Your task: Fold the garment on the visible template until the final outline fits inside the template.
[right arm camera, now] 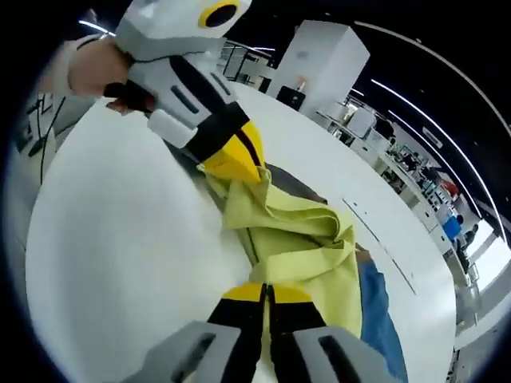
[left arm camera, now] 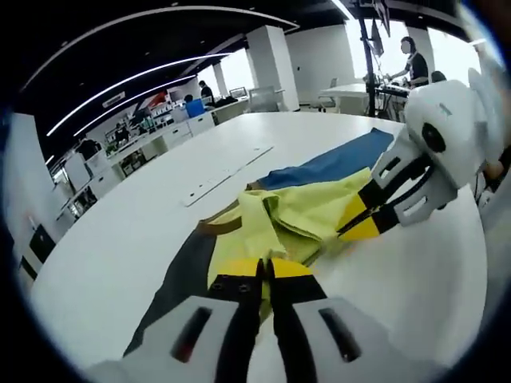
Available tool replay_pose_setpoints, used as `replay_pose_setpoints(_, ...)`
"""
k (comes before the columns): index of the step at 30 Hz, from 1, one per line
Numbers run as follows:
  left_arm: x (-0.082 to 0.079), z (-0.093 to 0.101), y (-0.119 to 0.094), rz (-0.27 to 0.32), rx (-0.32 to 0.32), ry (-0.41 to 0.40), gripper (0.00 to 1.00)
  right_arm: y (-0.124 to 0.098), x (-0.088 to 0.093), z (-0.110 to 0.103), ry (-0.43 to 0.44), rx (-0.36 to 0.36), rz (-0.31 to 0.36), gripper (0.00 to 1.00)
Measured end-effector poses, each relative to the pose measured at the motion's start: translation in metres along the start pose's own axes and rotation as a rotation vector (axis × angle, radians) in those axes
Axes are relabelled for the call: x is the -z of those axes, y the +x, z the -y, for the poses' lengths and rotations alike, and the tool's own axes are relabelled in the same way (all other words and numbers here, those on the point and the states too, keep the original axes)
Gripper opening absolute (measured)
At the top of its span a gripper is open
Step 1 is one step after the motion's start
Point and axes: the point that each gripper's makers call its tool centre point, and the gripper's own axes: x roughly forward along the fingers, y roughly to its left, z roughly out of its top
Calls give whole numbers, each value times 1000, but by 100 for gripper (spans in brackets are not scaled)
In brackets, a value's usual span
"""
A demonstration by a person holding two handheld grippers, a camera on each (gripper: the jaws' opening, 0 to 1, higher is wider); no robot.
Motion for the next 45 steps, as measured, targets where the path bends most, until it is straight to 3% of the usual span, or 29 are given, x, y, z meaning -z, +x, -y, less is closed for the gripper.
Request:
replay_pose_setpoints(15,13,5,-37,8,4,-14,0,-65,18,4,37,5,4,0)
replay_pose_setpoints(24,26,22,-70,7,18,-12,0,-102,40,-16,31,-36,-31,0)
replay_pose_setpoints(36,70,54,-109,-60,59,-22,0,-141,72,-51,36,-104,-96,0)
replay_pose_setpoints(45,105,80,-134,-124,101,-27,0,-159,102,-85,40,-210,-156,0)
